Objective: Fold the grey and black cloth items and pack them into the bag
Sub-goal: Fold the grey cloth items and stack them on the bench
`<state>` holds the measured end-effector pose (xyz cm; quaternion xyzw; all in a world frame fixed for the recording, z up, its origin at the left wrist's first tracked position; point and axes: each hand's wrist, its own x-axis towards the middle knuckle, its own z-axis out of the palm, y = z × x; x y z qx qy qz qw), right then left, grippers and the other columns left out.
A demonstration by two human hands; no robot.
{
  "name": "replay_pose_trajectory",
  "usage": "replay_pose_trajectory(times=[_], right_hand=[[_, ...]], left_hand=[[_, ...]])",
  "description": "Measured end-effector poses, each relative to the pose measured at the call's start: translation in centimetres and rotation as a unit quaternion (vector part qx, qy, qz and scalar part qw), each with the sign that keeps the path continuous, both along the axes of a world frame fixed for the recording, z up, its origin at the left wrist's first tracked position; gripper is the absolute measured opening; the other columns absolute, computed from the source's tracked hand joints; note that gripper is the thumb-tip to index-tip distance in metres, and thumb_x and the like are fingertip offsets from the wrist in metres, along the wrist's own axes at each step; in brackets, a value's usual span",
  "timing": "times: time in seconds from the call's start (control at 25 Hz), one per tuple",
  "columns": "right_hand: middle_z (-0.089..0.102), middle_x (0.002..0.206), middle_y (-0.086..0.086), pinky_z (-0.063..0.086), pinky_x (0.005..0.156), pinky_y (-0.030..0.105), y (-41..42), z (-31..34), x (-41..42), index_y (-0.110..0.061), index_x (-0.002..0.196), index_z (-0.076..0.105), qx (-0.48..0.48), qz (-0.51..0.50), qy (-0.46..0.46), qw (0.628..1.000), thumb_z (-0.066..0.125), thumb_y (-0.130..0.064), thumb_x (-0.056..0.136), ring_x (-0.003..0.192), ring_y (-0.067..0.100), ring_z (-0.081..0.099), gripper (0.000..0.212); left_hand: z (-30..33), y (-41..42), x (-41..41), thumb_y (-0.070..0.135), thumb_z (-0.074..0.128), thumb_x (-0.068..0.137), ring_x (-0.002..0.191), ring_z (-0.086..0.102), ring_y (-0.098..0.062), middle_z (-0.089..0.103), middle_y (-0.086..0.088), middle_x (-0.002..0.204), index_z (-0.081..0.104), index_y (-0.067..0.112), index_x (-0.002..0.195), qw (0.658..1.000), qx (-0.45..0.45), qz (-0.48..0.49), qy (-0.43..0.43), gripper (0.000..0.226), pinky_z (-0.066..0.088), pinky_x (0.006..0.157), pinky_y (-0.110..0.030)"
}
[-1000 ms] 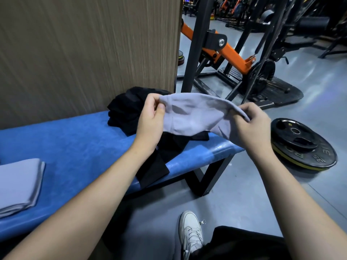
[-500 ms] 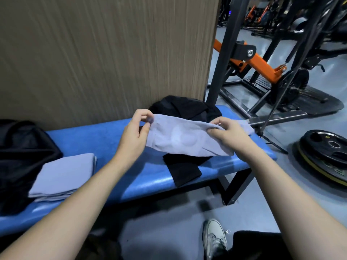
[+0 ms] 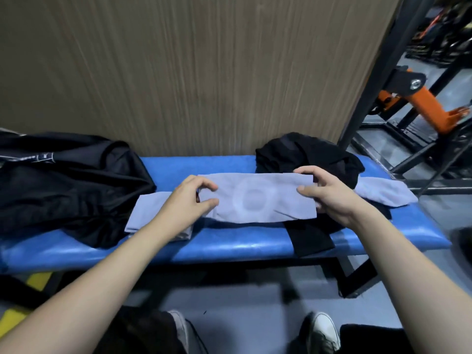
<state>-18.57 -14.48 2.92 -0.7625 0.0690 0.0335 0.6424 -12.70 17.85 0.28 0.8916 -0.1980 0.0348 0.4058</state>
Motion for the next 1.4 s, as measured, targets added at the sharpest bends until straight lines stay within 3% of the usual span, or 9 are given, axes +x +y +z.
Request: replay_pose_trajectory(times=[0.16,0.28,0.36,0.48,0.56,0.64,0.84,1.04,1.4], right_hand=[[0.037,0.054,-0.004,0.025,0.044,0.022,1.4,-1.0,0.7,-0.027,0.116,0.064,-0.079,-0.014,-0.015,0.997,0.053,-0.006,0.099,0.045,0.011,0.030,0.029],[0.058,0.071,-0.001,0.040,0.060,0.023,2.2,-1.3,0.9,-0.027,0.106,0.068,-0.169,-0.003,-0.065,0.983,0.051,-0.007,0.099,0.062,0.009,0.048,0.027],[0.067,0.089,-0.004,0.040,0.072,0.021,2.1,-1.7,1.2,-0.024,0.094,0.071,-0.242,0.011,-0.080,0.967,0.049,-0.004,0.097,0.076,0.004,0.053,0.029],[0.060,0.077,0.005,0.037,0.063,0.023,1.1,-2.7,1.2,-0.025,0.087,0.071,-0.316,0.037,-0.030,0.947,0.055,-0.007,0.094,0.066,0.009,0.047,0.025],[0.059,0.080,0.001,0.039,0.065,0.027,0.3,-3.1,0.8,-0.031,0.092,0.068,-0.331,0.055,0.003,0.942,0.068,-0.015,0.087,0.067,0.013,0.048,0.016],[0.060,0.092,-0.006,0.041,0.068,0.025,-0.2,-3.2,0.5,-0.034,0.098,0.065,-0.356,0.068,0.018,0.932,0.076,-0.020,0.081,0.072,0.009,0.051,0.025],[0.060,0.101,-0.010,0.040,0.066,0.019,-0.2,-3.1,0.6,-0.035,0.104,0.061,-0.398,0.043,0.020,0.916,0.075,-0.016,0.077,0.076,0.002,0.054,0.035],[0.062,0.111,-0.003,0.051,0.084,0.031,-0.5,-3.0,0.5,-0.031,0.107,0.061,-0.413,0.017,0.035,0.910,0.073,-0.014,0.078,0.096,0.017,0.061,0.036],[0.069,0.093,0.000,0.053,0.077,0.038,0.1,-2.0,0.0,-0.041,0.093,0.062,-0.401,0.015,-0.031,0.915,0.065,-0.014,0.081,0.079,0.024,0.062,0.030]], left_hand=[[-0.7,1.4,-0.3,0.023,0.075,0.083,0.074,0.053,-0.001,0.051,0.008,0.102,0.061,0.030,0.107,0.997,0.067,-0.021,0.018,0.028,0.040,0.072,-0.015],[-0.9,1.0,-0.4,0.026,0.071,0.086,0.090,0.052,-0.006,0.047,0.009,0.106,0.057,0.030,0.115,0.992,0.115,-0.042,0.032,0.032,0.044,0.077,-0.023],[-1.0,0.6,-0.5,0.025,0.069,0.087,0.096,0.048,-0.007,0.045,0.009,0.110,0.056,0.027,0.120,0.988,0.141,-0.054,0.033,0.036,0.035,0.079,-0.020],[-1.5,0.2,-0.4,0.025,0.067,0.089,0.114,0.047,-0.009,0.048,0.007,0.121,0.053,0.026,0.127,0.983,0.165,-0.067,0.046,0.040,0.032,0.087,-0.018],[-1.8,0.2,-0.4,0.026,0.066,0.089,0.112,0.048,-0.012,0.047,0.008,0.119,0.051,0.026,0.130,0.978,0.184,-0.071,0.060,0.044,0.032,0.086,-0.020],[-2.0,0.0,-0.5,0.029,0.066,0.090,0.109,0.049,-0.014,0.046,0.005,0.121,0.049,0.025,0.134,0.974,0.202,-0.074,0.075,0.047,0.032,0.086,-0.020],[-2.1,-0.9,-0.7,0.030,0.066,0.090,0.095,0.042,-0.010,0.038,0.006,0.114,0.048,0.025,0.135,0.976,0.186,-0.065,0.092,0.049,0.032,0.085,-0.020],[-2.1,-2.6,-1.4,0.031,0.067,0.088,0.092,0.047,-0.009,0.037,0.007,0.117,0.048,0.028,0.132,0.981,0.140,-0.034,0.129,0.049,0.034,0.084,-0.021],[-2.2,-3.2,-1.6,0.029,0.067,0.087,0.081,0.052,-0.001,0.038,0.006,0.116,0.047,0.029,0.125,0.982,0.123,-0.028,0.144,0.042,0.037,0.077,-0.023]])
